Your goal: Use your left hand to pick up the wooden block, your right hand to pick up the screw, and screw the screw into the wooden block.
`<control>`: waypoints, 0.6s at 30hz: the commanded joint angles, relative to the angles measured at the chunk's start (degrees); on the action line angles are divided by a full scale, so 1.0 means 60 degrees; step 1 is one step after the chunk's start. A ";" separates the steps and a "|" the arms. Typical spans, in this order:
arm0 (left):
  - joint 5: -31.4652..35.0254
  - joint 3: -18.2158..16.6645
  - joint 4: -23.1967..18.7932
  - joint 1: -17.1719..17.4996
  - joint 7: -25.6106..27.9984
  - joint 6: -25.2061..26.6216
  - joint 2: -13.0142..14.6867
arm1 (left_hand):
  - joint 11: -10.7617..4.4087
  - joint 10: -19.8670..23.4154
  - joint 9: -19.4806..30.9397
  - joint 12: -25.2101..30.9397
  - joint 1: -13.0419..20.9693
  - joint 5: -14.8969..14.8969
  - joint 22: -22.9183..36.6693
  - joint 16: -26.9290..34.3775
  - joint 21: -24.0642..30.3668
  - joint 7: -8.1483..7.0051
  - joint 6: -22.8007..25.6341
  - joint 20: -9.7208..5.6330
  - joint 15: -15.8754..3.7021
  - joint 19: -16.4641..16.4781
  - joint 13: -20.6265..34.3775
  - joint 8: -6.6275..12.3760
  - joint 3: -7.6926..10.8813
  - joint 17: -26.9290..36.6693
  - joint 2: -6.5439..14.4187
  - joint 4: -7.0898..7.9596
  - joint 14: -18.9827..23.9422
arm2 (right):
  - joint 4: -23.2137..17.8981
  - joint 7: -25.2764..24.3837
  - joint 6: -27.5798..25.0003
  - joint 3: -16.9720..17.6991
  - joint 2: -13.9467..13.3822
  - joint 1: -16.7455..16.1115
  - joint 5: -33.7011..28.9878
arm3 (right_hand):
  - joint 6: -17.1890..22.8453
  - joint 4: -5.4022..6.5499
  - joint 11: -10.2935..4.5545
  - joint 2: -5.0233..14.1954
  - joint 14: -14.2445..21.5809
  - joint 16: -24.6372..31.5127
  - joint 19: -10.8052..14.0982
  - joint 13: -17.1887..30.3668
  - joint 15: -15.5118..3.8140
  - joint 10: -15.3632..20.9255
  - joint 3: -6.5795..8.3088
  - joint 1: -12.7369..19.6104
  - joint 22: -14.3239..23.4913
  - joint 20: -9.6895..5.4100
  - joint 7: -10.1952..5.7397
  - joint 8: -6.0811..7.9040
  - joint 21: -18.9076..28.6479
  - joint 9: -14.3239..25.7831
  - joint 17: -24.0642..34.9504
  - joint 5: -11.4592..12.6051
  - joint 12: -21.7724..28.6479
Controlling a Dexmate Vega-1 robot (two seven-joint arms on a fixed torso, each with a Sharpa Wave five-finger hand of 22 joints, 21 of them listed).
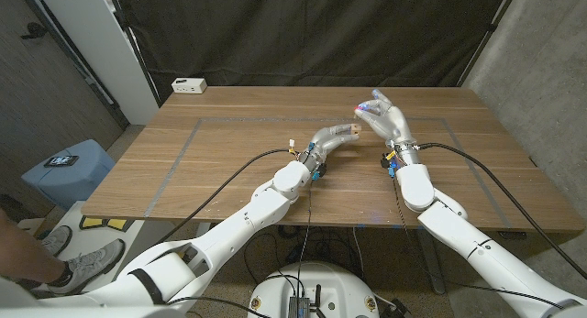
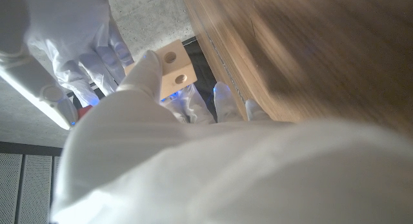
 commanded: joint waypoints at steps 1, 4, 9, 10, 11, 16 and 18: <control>-0.0157 -0.0010 0.0010 -0.0053 -0.0123 0.0165 -0.0039 | -0.0020 0.0045 0.0043 -0.0020 0.0126 0.0055 0.0024 -0.0002 0.0025 -0.0004 -0.0064 0.0079 -0.0748 0.0002 0.0045 0.0044 0.0008 -0.0007 0.0033 0.0082 -0.0043 | 0.0269 -0.0083 0.0171 -0.0055 0.0068 0.0118 -0.0083 | -0.0016 0.0029 -0.0011 0.0080 0.0064 0.0012 -0.0023 0.0032 0.0014 -0.0004 -0.0049 -0.0027 0.0035 -0.0073 -0.0023 0.0037 0.0004 0.0010 0.0023 0.0076 0.0003; -0.0176 -0.0007 0.0031 -0.0078 -0.0137 0.0196 -0.0051 | -0.0021 0.0041 0.0043 -0.0023 0.0128 0.0055 0.0024 -0.0004 0.0024 -0.0003 -0.0068 0.0083 -0.0752 -0.0002 0.0046 0.0043 0.0006 -0.0006 0.0036 0.0083 -0.0050 | 0.0344 -0.0144 0.0186 -0.0067 0.0116 0.0150 -0.0105 | -0.0024 0.0030 -0.0008 0.0087 0.0062 0.0012 -0.0027 0.0033 0.0024 -0.0003 -0.0059 -0.0035 0.0035 -0.0076 -0.0020 0.0040 0.0002 0.0011 0.0024 0.0083 0.0004; -0.0195 0.0008 0.0054 -0.0116 -0.0160 0.0252 -0.0069 | -0.0021 0.0035 0.0043 -0.0028 0.0138 0.0056 0.0024 -0.0007 0.0023 -0.0004 -0.0082 0.0086 -0.0742 -0.0006 0.0048 0.0038 0.0004 -0.0008 0.0037 0.0080 -0.0057 | 0.0475 -0.0168 0.0260 -0.0104 0.0113 0.0197 -0.0172 | -0.0046 0.0031 -0.0015 0.0102 0.0064 0.0014 -0.0027 0.0033 0.0010 -0.0002 -0.0077 -0.0049 0.0035 -0.0078 -0.0046 0.0041 0.0003 0.0014 0.0026 0.0095 0.0005; -0.0204 0.0009 0.0048 -0.0118 -0.0163 0.0273 -0.0069 | -0.0021 0.0035 0.0043 -0.0028 0.0139 0.0056 0.0024 -0.0007 0.0022 -0.0003 -0.0082 0.0089 -0.0745 -0.0008 0.0048 0.0038 0.0004 -0.0008 0.0038 0.0080 -0.0057 | 0.0484 -0.0182 0.0247 -0.0105 0.0119 0.0198 -0.0177 | -0.0036 0.0031 -0.0005 0.0106 0.0065 0.0015 -0.0028 0.0033 0.0014 0.0000 -0.0082 -0.0052 0.0035 -0.0077 -0.0020 0.0049 0.0003 0.0015 0.0026 0.0099 0.0006; -0.0204 0.0012 0.0053 -0.0122 -0.0164 0.0276 -0.0071 | -0.0021 0.0033 0.0044 -0.0029 0.0141 0.0057 0.0024 -0.0008 0.0022 -0.0002 -0.0082 0.0088 -0.0736 -0.0009 0.0049 0.0038 0.0004 -0.0008 0.0042 0.0081 -0.0062 | 0.0486 -0.0193 0.0223 -0.0102 0.0121 0.0194 -0.0176 | -0.0040 0.0030 -0.0010 0.0108 0.0069 0.0017 -0.0026 0.0033 0.0015 -0.0002 -0.0084 -0.0053 0.0035 -0.0082 -0.0012 0.0050 0.0003 0.0015 0.0026 0.0101 0.0005; -0.0208 0.0024 0.0088 -0.0148 -0.0165 0.0294 -0.0089 | -0.0022 0.0031 0.0044 -0.0032 0.0150 0.0060 0.0024 -0.0009 0.0022 0.0003 -0.0065 0.0085 -0.0734 -0.0011 0.0051 0.0046 0.0005 -0.0007 0.0054 0.0082 -0.0067 | 0.0578 -0.0206 0.0301 -0.0112 0.0098 0.0208 -0.0197 | -0.0039 0.0019 -0.0007 0.0123 0.0072 0.0018 -0.0023 0.0033 0.0018 0.0012 -0.0101 -0.0050 0.0035 -0.0076 -0.0031 0.0064 0.0005 0.0018 0.0027 0.0118 0.0011; -0.0206 0.0031 0.0122 -0.0168 -0.0175 0.0283 -0.0101 | -0.0022 0.0029 0.0044 -0.0033 0.0154 0.0060 0.0024 -0.0008 0.0022 0.0002 -0.0066 0.0085 -0.0726 -0.0012 0.0053 0.0046 0.0003 -0.0008 0.0054 0.0081 -0.0066 | 0.0619 -0.0224 0.0341 -0.0123 0.0094 0.0220 -0.0228 | -0.0035 0.0012 0.0002 0.0127 0.0072 0.0018 -0.0017 0.0033 0.0014 0.0015 -0.0107 -0.0047 0.0035 -0.0069 -0.0033 0.0071 0.0008 0.0019 0.0027 0.0124 0.0012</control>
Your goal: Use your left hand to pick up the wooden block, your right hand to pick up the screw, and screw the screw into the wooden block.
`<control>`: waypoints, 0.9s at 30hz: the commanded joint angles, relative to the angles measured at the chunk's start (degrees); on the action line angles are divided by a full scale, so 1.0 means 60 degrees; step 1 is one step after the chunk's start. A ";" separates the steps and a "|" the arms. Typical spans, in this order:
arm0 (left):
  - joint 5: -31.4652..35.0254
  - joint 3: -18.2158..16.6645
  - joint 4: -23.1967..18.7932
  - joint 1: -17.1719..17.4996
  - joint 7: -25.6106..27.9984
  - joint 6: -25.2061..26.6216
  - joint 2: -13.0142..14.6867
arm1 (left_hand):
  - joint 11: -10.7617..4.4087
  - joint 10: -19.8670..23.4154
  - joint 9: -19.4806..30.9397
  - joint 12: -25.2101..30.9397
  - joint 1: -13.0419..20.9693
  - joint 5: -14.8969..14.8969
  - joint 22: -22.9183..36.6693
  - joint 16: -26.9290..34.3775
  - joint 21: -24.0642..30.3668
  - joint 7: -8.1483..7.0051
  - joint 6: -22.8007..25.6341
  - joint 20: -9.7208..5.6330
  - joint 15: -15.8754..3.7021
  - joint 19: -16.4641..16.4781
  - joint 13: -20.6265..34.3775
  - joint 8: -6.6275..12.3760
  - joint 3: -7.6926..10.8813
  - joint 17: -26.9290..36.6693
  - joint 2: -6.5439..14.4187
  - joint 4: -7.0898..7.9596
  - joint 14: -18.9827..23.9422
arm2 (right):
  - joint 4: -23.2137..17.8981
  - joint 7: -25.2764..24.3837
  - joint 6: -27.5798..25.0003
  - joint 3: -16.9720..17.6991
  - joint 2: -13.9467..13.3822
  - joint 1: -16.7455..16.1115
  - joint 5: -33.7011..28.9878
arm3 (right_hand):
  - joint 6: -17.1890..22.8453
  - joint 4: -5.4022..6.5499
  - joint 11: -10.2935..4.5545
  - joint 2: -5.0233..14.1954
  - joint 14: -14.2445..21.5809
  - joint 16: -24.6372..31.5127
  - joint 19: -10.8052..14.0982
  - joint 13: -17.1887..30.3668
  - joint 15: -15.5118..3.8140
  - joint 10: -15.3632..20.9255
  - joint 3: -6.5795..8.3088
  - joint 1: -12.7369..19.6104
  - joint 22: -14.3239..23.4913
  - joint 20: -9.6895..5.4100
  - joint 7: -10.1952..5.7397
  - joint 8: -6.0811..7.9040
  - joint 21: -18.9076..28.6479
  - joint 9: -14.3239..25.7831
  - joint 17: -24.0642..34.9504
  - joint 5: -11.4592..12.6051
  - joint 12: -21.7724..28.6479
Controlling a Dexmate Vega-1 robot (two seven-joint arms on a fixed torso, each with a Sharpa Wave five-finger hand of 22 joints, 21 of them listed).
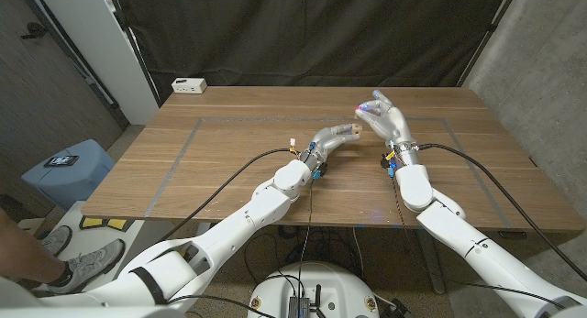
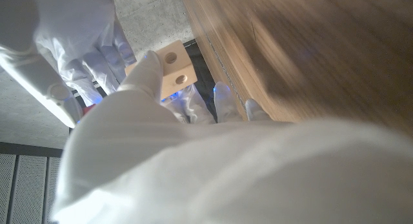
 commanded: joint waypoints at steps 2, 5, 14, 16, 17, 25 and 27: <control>-0.0032 0.0042 0.0129 -0.0105 -0.0039 0.0073 -0.0061 | -0.0037 0.0046 0.0048 -0.0002 0.0117 0.0064 0.0024 -0.0009 0.0023 0.0034 -0.0003 0.0095 -0.0767 -0.0011 0.0049 0.0069 -0.0015 -0.0009 0.0014 0.0064 -0.0017 | 0.0260 -0.0093 0.0153 -0.0052 0.0000 0.0074 -0.0123 | -0.0009 0.0006 0.0009 0.0076 0.0077 0.0020 -0.0007 0.0033 0.0027 0.0021 -0.0036 0.0002 0.0035 -0.0056 -0.0048 0.0082 0.0011 0.0026 0.0027 0.0057 0.0014; -0.0034 0.0050 0.0160 -0.0126 -0.0044 0.0080 -0.0079 | -0.0037 0.0046 0.0048 -0.0002 0.0119 0.0064 0.0024 -0.0004 0.0022 0.0033 -0.0007 0.0093 -0.0769 -0.0014 0.0050 0.0068 -0.0017 -0.0009 0.0015 0.0065 -0.0007 | 0.0345 -0.0123 0.0218 -0.0065 0.0013 0.0093 -0.0143 | 0.0004 -0.0004 0.0014 0.0066 0.0084 0.0021 0.0003 0.0033 0.0039 0.0021 -0.0054 -0.0001 0.0034 -0.0048 -0.0088 0.0096 0.0014 0.0028 0.0025 0.0061 0.0014; -0.0042 0.0071 0.0258 -0.0165 -0.0040 0.0072 -0.0148 | -0.0038 0.0047 0.0047 -0.0005 0.0104 0.0062 0.0024 -0.0002 0.0027 0.0034 -0.0015 0.0089 -0.0754 -0.0007 0.0055 0.0065 -0.0031 -0.0009 0.0016 0.0078 -0.0001 | 0.0484 -0.0157 0.0290 -0.0078 -0.0014 0.0131 -0.0202 | 0.0032 -0.0042 0.0042 0.0033 0.0096 0.0021 0.0023 0.0033 0.0047 0.0037 -0.0091 0.0013 0.0032 -0.0023 -0.0136 0.0130 0.0018 0.0033 0.0019 0.0064 0.0018; -0.0034 0.0083 0.0291 -0.0183 -0.0043 0.0066 -0.0168 | -0.0038 0.0049 0.0047 -0.0004 0.0099 0.0061 0.0024 -0.0001 0.0027 0.0035 -0.0016 0.0092 -0.0753 -0.0007 0.0057 0.0065 -0.0035 -0.0009 0.0015 0.0082 0.0002 | 0.0524 -0.0159 0.0323 -0.0078 -0.0017 0.0146 -0.0203 | 0.0047 -0.0049 0.0050 0.0029 0.0093 0.0019 0.0025 0.0033 0.0045 0.0040 -0.0096 0.0019 0.0032 -0.0022 -0.0121 0.0141 0.0018 0.0034 0.0018 0.0064 0.0019; -0.0033 0.0085 0.0303 -0.0189 -0.0043 0.0062 -0.0176 | -0.0038 0.0050 0.0047 -0.0004 0.0097 0.0061 0.0024 -0.0001 0.0029 0.0035 -0.0015 0.0086 -0.0755 -0.0002 0.0057 0.0065 -0.0036 -0.0010 0.0014 0.0083 0.0003 | 0.0540 -0.0145 0.0345 -0.0085 -0.0037 0.0154 -0.0220 | 0.0045 -0.0051 0.0054 0.0027 0.0097 0.0020 0.0030 0.0033 0.0051 0.0044 -0.0098 0.0019 0.0032 -0.0018 -0.0124 0.0142 0.0019 0.0035 0.0018 0.0063 0.0021; -0.0017 0.0102 0.0355 -0.0231 -0.0044 0.0058 -0.0209 | -0.0039 0.0053 0.0047 -0.0005 0.0094 0.0059 0.0024 0.0001 0.0029 0.0037 -0.0009 0.0090 -0.0760 -0.0004 0.0061 0.0067 -0.0046 -0.0012 0.0008 0.0084 0.0010 | 0.0695 -0.0203 0.0483 -0.0093 -0.0019 0.0199 -0.0256 | 0.0036 -0.0060 0.0045 0.0045 0.0099 0.0020 0.0025 0.0034 0.0025 0.0055 -0.0113 0.0029 0.0032 -0.0027 -0.0139 0.0158 0.0014 0.0042 0.0019 0.0064 0.0023; -0.0003 0.0111 0.0344 -0.0241 -0.0045 0.0078 -0.0202 | -0.0039 0.0054 0.0047 -0.0005 0.0097 0.0058 0.0024 -0.0001 0.0030 0.0036 -0.0007 0.0087 -0.0757 -0.0003 0.0062 0.0068 -0.0049 -0.0013 0.0005 0.0082 0.0008 | 0.0736 -0.0219 0.0528 -0.0100 -0.0027 0.0211 -0.0293 | 0.0037 -0.0061 0.0046 0.0051 0.0101 0.0021 0.0030 0.0034 0.0023 0.0059 -0.0116 0.0030 0.0032 -0.0030 -0.0128 0.0163 0.0016 0.0043 0.0019 0.0065 0.0025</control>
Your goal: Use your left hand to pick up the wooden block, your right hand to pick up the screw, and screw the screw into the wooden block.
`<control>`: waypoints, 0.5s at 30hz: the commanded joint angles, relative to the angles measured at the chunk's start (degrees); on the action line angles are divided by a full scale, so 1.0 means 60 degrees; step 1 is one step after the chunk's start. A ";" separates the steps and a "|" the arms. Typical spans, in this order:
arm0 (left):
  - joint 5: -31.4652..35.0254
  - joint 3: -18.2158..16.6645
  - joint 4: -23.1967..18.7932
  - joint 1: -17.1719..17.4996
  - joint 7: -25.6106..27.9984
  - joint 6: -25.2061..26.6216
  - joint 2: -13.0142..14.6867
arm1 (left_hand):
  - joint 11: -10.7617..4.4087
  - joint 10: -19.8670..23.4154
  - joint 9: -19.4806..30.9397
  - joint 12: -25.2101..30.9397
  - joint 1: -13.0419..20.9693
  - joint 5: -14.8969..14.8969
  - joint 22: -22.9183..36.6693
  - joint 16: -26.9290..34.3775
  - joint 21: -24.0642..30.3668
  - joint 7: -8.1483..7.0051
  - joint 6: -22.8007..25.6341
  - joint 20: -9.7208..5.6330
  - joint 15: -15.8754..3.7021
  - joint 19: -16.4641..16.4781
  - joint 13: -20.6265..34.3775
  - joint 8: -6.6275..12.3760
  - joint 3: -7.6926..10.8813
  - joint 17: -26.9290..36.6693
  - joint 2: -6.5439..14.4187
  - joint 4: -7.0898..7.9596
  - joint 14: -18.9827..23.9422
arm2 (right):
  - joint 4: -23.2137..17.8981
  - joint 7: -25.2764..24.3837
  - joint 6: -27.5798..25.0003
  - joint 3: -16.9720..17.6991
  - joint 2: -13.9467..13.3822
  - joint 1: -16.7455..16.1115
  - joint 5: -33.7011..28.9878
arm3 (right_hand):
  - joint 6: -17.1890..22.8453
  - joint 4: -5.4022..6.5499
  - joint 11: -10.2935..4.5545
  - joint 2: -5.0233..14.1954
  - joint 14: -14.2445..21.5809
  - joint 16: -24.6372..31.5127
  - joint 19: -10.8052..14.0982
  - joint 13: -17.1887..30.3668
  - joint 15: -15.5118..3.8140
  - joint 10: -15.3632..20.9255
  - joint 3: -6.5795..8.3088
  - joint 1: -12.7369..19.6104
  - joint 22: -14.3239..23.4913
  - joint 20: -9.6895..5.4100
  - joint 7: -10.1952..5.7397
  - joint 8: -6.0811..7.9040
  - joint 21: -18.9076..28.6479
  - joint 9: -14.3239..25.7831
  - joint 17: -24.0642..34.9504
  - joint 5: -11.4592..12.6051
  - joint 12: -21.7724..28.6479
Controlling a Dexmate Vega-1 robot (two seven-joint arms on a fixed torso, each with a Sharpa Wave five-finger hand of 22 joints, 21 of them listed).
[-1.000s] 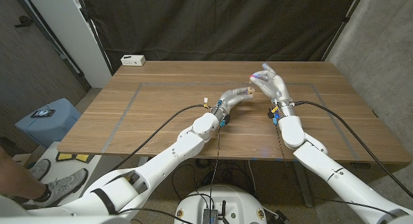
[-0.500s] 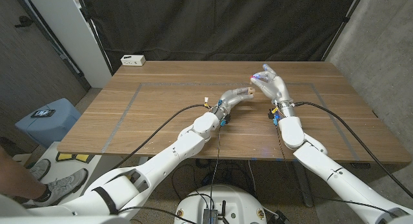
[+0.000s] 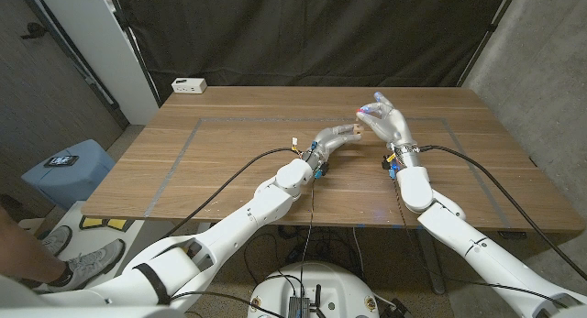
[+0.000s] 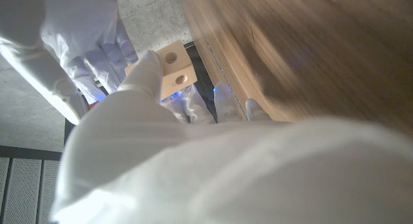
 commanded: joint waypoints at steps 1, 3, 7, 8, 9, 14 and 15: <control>0.0022 0.0035 0.0064 -0.0066 -0.0008 0.0009 -0.0046 | -0.0039 0.0055 0.0040 0.0019 0.0099 0.0038 0.0024 0.0001 0.0030 0.0035 -0.0006 0.0091 -0.0755 -0.0003 0.0016 0.0035 -0.0008 -0.0013 0.0007 0.0046 0.0012 | 0.0254 -0.0097 0.0193 -0.0023 -0.0004 0.0072 -0.0103 | 0.0029 0.0021 0.0041 0.0056 0.0066 0.0022 0.0028 0.0034 -0.0011 0.0058 -0.0036 0.0027 0.0032 -0.0033 -0.0012 0.0050 0.0015 0.0051 0.0021 0.0069 0.0024; 0.0035 0.0043 0.0060 -0.0075 -0.0008 0.0020 -0.0040 | -0.0040 0.0055 0.0040 0.0019 0.0101 0.0037 0.0024 0.0001 0.0030 0.0035 -0.0004 0.0097 -0.0749 -0.0003 0.0018 0.0036 -0.0011 -0.0015 0.0005 0.0045 0.0016 | 0.0290 -0.0120 0.0224 -0.0029 -0.0003 0.0082 -0.0136 | 0.0028 0.0021 0.0044 0.0060 0.0076 0.0026 0.0036 0.0034 -0.0017 0.0068 -0.0041 0.0026 0.0032 -0.0027 -0.0021 0.0054 0.0017 0.0053 0.0021 0.0069 0.0028; 0.0033 0.0042 0.0025 -0.0080 -0.0013 0.0060 -0.0026 | -0.0039 0.0056 0.0040 0.0018 0.0097 0.0036 0.0024 0.0003 0.0029 0.0034 -0.0008 0.0095 -0.0752 -0.0008 0.0021 0.0034 -0.0016 -0.0014 0.0009 0.0050 0.0019 | 0.0358 -0.0143 0.0266 -0.0048 0.0000 0.0099 -0.0175 | 0.0033 0.0014 0.0039 0.0063 0.0079 0.0026 0.0044 0.0035 -0.0011 0.0072 -0.0049 0.0033 0.0031 -0.0026 -0.0023 0.0065 0.0019 0.0055 0.0021 0.0069 0.0028; 0.0025 0.0040 0.0011 -0.0077 -0.0016 0.0077 -0.0022 | -0.0039 0.0056 0.0040 0.0018 0.0096 0.0036 0.0024 0.0002 0.0030 0.0034 -0.0009 0.0093 -0.0754 -0.0005 0.0021 0.0034 -0.0017 -0.0014 0.0010 0.0051 0.0017 | 0.0365 -0.0151 0.0256 -0.0049 0.0008 0.0098 -0.0174 | 0.0058 0.0008 0.0037 0.0061 0.0084 0.0027 0.0050 0.0035 -0.0011 0.0077 -0.0053 0.0038 0.0031 -0.0020 -0.0031 0.0079 0.0020 0.0057 0.0020 0.0068 0.0029; 0.0032 0.0042 0.0004 -0.0077 -0.0006 0.0088 -0.0018 | -0.0039 0.0057 0.0040 0.0017 0.0091 0.0036 0.0024 0.0003 0.0030 0.0034 -0.0009 0.0102 -0.0745 -0.0006 0.0022 0.0033 -0.0018 -0.0013 0.0015 0.0056 0.0018 | 0.0371 -0.0148 0.0254 -0.0050 0.0012 0.0097 -0.0163 | 0.0085 0.0002 0.0044 0.0055 0.0089 0.0028 0.0056 0.0035 -0.0009 0.0080 -0.0056 0.0044 0.0031 -0.0014 -0.0025 0.0092 0.0022 0.0057 0.0019 0.0067 0.0030; 0.0009 0.0038 -0.0011 -0.0071 -0.0012 0.0128 -0.0014 | -0.0038 0.0057 0.0040 0.0016 0.0066 0.0036 0.0024 0.0008 0.0032 0.0037 -0.0011 0.0100 -0.0737 -0.0001 0.0024 0.0032 -0.0024 -0.0008 0.0031 0.0076 0.0023 | 0.0371 -0.0096 0.0228 -0.0073 -0.0031 0.0108 -0.0184 | 0.0137 -0.0046 0.0031 0.0007 0.0100 0.0025 0.0070 0.0034 -0.0004 0.0095 -0.0072 0.0090 0.0029 -0.0002 -0.0075 0.0127 0.0023 0.0061 0.0009 0.0054 0.0033; 0.0008 0.0037 -0.0017 -0.0069 -0.0006 0.0143 -0.0012 | -0.0038 0.0057 0.0040 0.0016 0.0059 0.0035 0.0024 0.0011 0.0033 0.0038 -0.0009 0.0094 -0.0735 0.0002 0.0025 0.0032 -0.0027 -0.0007 0.0034 0.0081 0.0030 | 0.0347 -0.0102 0.0180 -0.0067 -0.0022 0.0099 -0.0170 | 0.0149 -0.0054 0.0028 -0.0002 0.0100 0.0023 0.0069 0.0034 -0.0001 0.0095 -0.0074 0.0099 0.0029 -0.0002 -0.0078 0.0135 0.0022 0.0061 0.0007 0.0051 0.0032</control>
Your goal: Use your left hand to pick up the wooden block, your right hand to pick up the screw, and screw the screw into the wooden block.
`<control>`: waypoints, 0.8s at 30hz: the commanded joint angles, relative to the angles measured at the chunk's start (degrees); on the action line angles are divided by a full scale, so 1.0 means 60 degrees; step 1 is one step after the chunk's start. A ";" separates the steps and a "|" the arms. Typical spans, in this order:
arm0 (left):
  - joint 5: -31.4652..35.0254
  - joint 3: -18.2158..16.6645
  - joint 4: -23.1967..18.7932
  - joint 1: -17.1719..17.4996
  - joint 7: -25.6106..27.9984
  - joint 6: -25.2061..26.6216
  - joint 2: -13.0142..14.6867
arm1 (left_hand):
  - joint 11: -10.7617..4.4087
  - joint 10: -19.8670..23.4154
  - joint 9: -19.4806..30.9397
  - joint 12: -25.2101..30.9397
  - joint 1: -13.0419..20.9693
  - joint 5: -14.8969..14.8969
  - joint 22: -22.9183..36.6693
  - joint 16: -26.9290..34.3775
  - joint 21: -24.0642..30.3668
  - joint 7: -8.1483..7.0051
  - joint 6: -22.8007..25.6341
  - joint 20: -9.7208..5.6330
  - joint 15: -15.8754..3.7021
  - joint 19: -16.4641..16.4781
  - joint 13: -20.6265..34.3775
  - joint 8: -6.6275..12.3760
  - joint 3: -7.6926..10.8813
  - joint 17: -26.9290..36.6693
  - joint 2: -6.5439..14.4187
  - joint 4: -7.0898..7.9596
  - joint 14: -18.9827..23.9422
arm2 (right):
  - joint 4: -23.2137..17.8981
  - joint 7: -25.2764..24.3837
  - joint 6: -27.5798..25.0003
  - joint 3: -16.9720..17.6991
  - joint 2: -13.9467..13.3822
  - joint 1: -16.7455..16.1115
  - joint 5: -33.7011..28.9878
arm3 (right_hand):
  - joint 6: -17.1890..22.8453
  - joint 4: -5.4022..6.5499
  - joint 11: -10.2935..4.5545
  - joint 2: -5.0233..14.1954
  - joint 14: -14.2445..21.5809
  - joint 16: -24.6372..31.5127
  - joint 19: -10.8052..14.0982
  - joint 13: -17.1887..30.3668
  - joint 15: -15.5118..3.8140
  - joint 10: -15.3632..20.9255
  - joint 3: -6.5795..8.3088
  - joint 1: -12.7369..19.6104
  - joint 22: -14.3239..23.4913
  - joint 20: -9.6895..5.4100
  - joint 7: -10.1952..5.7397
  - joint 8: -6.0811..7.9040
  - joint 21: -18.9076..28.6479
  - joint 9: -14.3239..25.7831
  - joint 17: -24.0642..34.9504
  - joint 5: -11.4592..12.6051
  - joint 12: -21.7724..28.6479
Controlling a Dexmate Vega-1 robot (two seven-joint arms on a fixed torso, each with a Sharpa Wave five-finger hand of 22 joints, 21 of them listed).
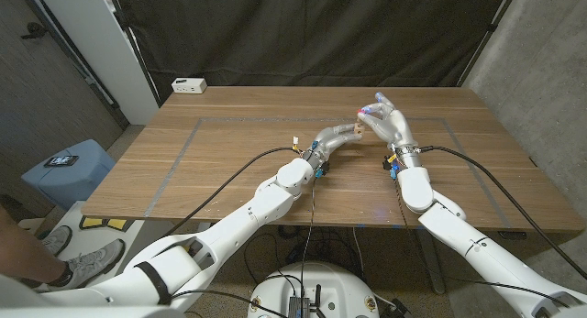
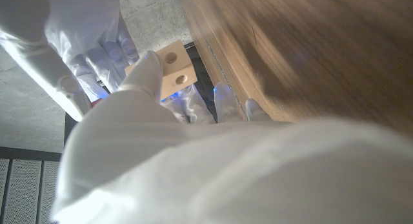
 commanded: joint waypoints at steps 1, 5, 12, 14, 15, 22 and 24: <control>0.0008 0.0009 -0.0058 -0.0008 -0.0004 0.0155 0.0017 | -0.0038 0.0057 0.0044 0.0028 0.0051 0.0035 0.0024 0.0012 0.0034 0.0025 0.0009 0.0087 -0.0736 0.0005 0.0028 0.0036 0.0023 0.0016 0.0035 0.0059 0.0033 | 0.0216 0.0012 -0.0016 -0.0065 -0.0031 0.0066 -0.0059 | 0.0113 -0.0019 -0.0008 -0.0004 0.0079 0.0023 0.0069 0.0034 0.0016 0.0063 -0.0036 0.0104 0.0029 -0.0002 -0.0048 0.0069 0.0021 0.0019 0.0007 0.0057 0.0033; -0.0008 0.0003 -0.0051 -0.0001 -0.0005 0.0155 0.0016 | -0.0039 0.0054 0.0043 0.0026 0.0044 0.0033 0.0024 0.0011 0.0034 0.0025 0.0011 0.0091 -0.0732 0.0004 0.0029 0.0036 0.0014 0.0014 0.0024 0.0059 0.0034 | 0.0223 0.0003 -0.0060 -0.0084 -0.0046 0.0075 -0.0102 | 0.0106 -0.0024 0.0007 0.0000 0.0079 0.0021 0.0066 0.0035 0.0006 0.0065 -0.0043 0.0120 0.0029 -0.0006 -0.0043 0.0081 0.0017 0.0024 0.0007 0.0046 0.0032; -0.0013 -0.0003 -0.0088 0.0019 0.0007 0.0163 0.0036 | -0.0039 0.0056 0.0042 0.0024 0.0016 0.0030 0.0024 0.0013 0.0034 0.0022 -0.0001 0.0093 -0.0727 0.0001 0.0035 0.0030 -0.0005 0.0013 0.0020 0.0071 0.0044 | 0.0225 -0.0032 -0.0108 -0.0115 -0.0079 0.0083 -0.0184 | 0.0121 -0.0032 0.0013 -0.0007 0.0081 0.0020 0.0072 0.0035 0.0010 0.0075 -0.0055 0.0133 0.0029 0.0003 -0.0039 0.0101 0.0017 0.0029 0.0007 0.0031 0.0034; -0.0013 -0.0004 -0.0101 0.0027 0.0010 0.0163 0.0043 | -0.0038 0.0057 0.0042 0.0024 0.0011 0.0030 0.0024 0.0015 0.0034 0.0021 -0.0007 0.0086 -0.0721 0.0002 0.0036 0.0027 -0.0009 0.0013 0.0019 0.0072 0.0051 | 0.0222 -0.0040 -0.0124 -0.0126 -0.0097 0.0087 -0.0221 | 0.0137 -0.0047 -0.0001 -0.0026 0.0088 0.0020 0.0073 0.0035 0.0006 0.0077 -0.0062 0.0150 0.0028 0.0004 -0.0044 0.0114 0.0016 0.0031 0.0004 0.0022 0.0033; -0.0010 -0.0001 -0.0107 0.0028 0.0006 0.0164 0.0049 | -0.0039 0.0057 0.0042 0.0024 0.0008 0.0030 0.0024 0.0015 0.0034 0.0021 -0.0009 0.0096 -0.0723 0.0001 0.0037 0.0026 -0.0011 0.0012 0.0018 0.0073 0.0051 | 0.0228 -0.0035 -0.0113 -0.0132 -0.0109 0.0091 -0.0232 | 0.0134 -0.0050 -0.0002 -0.0029 0.0088 0.0020 0.0074 0.0035 0.0006 0.0078 -0.0063 0.0155 0.0028 -0.0005 -0.0047 0.0114 0.0015 0.0031 0.0003 0.0019 0.0033; -0.0019 -0.0002 -0.0124 0.0044 0.0003 0.0167 0.0058 | -0.0038 0.0061 0.0042 0.0025 -0.0024 0.0028 0.0024 0.0023 0.0037 0.0025 0.0004 0.0098 -0.0713 0.0008 0.0040 0.0031 -0.0024 0.0015 0.0026 0.0091 0.0073 | 0.0186 -0.0069 -0.0166 -0.0122 -0.0133 0.0051 -0.0231 | 0.0238 -0.0130 -0.0009 -0.0110 0.0092 0.0006 0.0080 0.0035 0.0000 0.0085 -0.0069 0.0277 0.0026 0.0001 -0.0028 0.0179 0.0011 0.0034 -0.0015 -0.0025 0.0031; -0.0011 0.0000 -0.0133 0.0048 0.0014 0.0170 0.0063 | -0.0038 0.0063 0.0042 0.0025 -0.0037 0.0028 0.0024 0.0029 0.0040 0.0026 0.0004 0.0102 -0.0713 0.0017 0.0041 0.0030 -0.0027 0.0017 0.0031 0.0099 0.0087 | 0.0184 -0.0083 -0.0174 -0.0117 -0.0131 0.0042 -0.0223 | 0.0243 -0.0158 -0.0021 -0.0136 0.0094 0.0001 0.0080 0.0035 -0.0018 0.0088 -0.0065 0.0325 0.0025 -0.0001 -0.0038 0.0186 0.0009 0.0034 -0.0022 -0.0038 0.0031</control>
